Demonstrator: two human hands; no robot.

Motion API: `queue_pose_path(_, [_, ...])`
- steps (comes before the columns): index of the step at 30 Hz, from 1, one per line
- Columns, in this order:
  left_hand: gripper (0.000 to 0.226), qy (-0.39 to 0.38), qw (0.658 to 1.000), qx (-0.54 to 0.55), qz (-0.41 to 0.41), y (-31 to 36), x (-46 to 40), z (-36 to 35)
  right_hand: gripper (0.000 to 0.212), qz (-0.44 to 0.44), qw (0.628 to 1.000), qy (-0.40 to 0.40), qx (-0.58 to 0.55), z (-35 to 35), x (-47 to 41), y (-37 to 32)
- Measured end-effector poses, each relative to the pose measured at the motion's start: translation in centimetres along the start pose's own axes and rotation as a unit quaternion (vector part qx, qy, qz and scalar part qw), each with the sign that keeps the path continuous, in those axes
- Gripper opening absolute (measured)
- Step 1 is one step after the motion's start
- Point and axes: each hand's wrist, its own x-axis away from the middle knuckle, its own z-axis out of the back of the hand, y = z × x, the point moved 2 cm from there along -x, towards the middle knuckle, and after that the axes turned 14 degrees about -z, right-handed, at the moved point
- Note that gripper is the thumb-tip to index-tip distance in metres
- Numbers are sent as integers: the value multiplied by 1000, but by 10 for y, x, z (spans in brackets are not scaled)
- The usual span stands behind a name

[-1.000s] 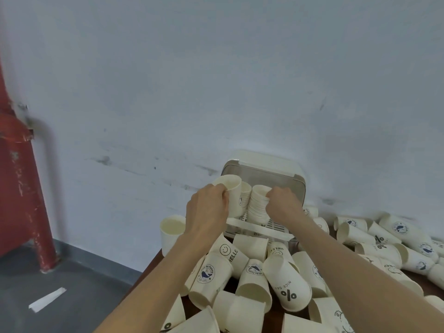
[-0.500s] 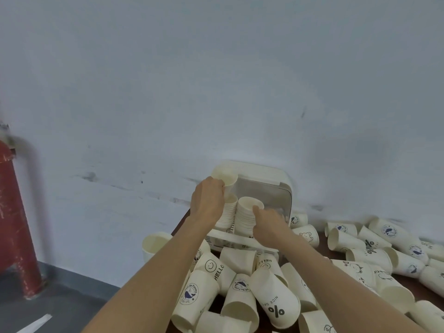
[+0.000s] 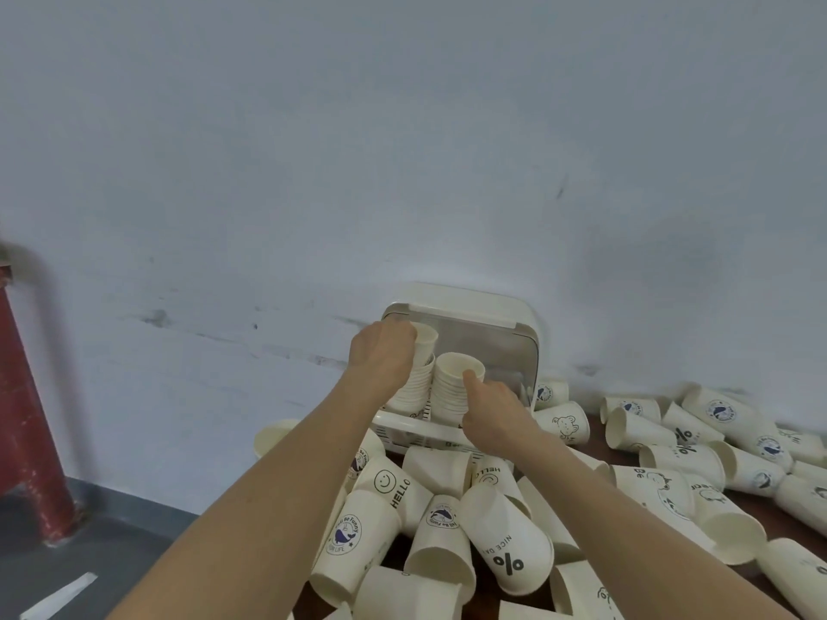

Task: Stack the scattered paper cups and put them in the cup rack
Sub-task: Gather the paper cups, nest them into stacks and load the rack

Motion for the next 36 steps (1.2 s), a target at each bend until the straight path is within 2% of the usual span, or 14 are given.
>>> queue_pose_path(3, [30, -54, 998, -17, -5, -1, 3, -15, 53, -6, 1000, -7, 3, -1, 1, -1])
queue_pose_path(8, [20, -89, 996, -16, -18, 0, 13, -30, 75, -16, 1000, -25, -4, -5, 4, 2])
queue_pose_path(10, [30, -106, 994, -10, -23, 2, 16, -34, 79, -18, 999, -32, -5, -4, 7, 3])
queue_pose_path(12, [52, -115, 993, -2, -22, 4, 21, -36, 84, -18, 999, -32, -13, -1, 11, 4])
queue_pose_path(14, [67, -103, 995, 2, -18, 8, 26, -34, 89, -13, 999, -24, -34, 4, 16, 4])
queue_pose_path(16, [72, -74, 997, 17, -12, 15, 33, -25, 91, -5, 999, -2, -51, 13, 21, 6])
queue_pose_path(24, [49, 71, 993, 79, -43, 61, 76, 22, 75, 5, 989, 44, -140, 56, 74, 21])
queue_pose_path(28, [51, 97, 984, 139, -53, 89, 103, 33, 58, 8, 986, 71, -149, 63, 106, 38])
queue_pose_path(36, [53, 116, 967, 217, -59, 127, 157, 31, 58, -14, 985, 77, -151, 65, 172, 72])
